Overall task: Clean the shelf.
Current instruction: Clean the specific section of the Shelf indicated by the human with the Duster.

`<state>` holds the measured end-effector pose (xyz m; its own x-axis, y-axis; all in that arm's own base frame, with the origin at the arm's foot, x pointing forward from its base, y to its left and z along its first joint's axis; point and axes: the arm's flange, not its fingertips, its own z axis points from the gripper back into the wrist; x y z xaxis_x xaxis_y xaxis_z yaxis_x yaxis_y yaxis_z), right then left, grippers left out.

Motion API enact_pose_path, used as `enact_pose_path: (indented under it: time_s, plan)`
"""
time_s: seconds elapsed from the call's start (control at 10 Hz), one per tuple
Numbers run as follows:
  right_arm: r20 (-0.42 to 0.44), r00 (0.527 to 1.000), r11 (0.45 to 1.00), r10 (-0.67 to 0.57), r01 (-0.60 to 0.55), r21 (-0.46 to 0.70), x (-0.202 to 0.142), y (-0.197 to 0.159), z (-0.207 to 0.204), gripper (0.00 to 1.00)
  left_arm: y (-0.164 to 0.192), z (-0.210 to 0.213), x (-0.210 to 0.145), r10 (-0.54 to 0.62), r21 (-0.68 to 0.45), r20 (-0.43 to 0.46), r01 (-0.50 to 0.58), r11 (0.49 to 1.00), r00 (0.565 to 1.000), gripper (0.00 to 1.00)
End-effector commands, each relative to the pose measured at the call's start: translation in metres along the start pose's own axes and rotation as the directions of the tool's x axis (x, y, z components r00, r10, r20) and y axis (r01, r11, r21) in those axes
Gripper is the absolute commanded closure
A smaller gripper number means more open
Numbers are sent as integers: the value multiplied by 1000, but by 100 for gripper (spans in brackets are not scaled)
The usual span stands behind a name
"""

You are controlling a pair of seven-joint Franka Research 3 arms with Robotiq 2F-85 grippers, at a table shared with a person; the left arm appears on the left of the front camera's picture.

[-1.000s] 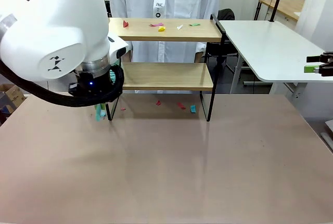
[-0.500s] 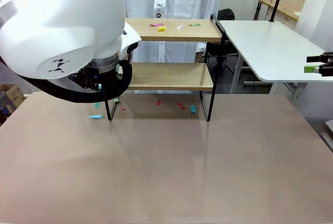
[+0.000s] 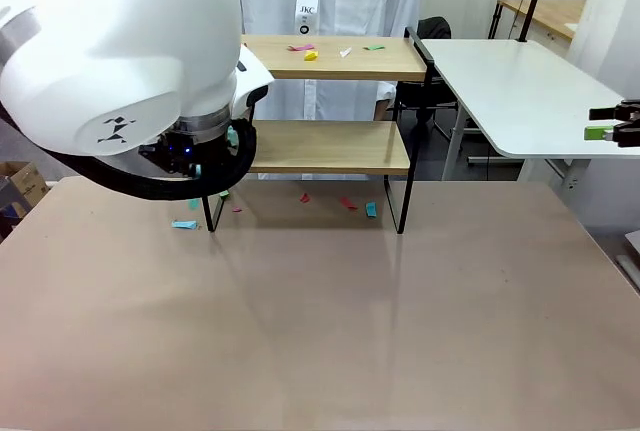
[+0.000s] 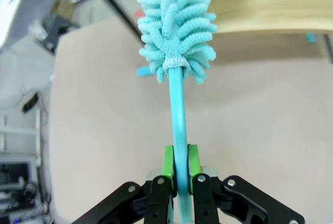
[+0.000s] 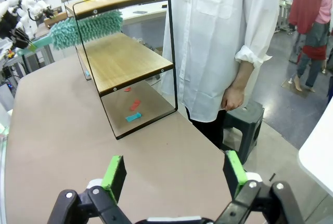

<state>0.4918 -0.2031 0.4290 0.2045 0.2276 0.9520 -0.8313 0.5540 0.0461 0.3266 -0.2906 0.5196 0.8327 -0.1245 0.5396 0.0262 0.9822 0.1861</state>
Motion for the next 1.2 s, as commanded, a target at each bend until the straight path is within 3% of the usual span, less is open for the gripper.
enact_pose_path:
  time_s: [0.0,0.2,0.4,0.8,0.9,1.0,1.1]
  plan:
    - [1,1000,1000,5,-5,-1,3,0,0,0,29,4,-5,-98,-169,73,109,980,993,87]
    - [1,1000,1000,5,-5,-1,3,0,0,0,52,4,-10,-199,-300,102,221,928,975,87]
    - [1,1000,1000,5,-5,-1,3,0,0,0,76,-1,-14,-367,-455,121,380,806,922,87]
    - [1,1000,1000,5,-5,-1,3,0,0,0,115,0,-15,-578,-584,167,552,595,799,87]
    - [1,1000,1000,5,-5,-1,3,0,0,0,125,0,-16,-649,-635,241,623,457,722,87]
    - [1,1000,1000,5,-5,-1,3,0,0,0,137,-2,-14,-672,-666,293,649,367,680,87]
    - [1,1000,1000,5,-5,-1,3,0,0,0,147,-1,-12,-661,-687,324,649,327,676,87]
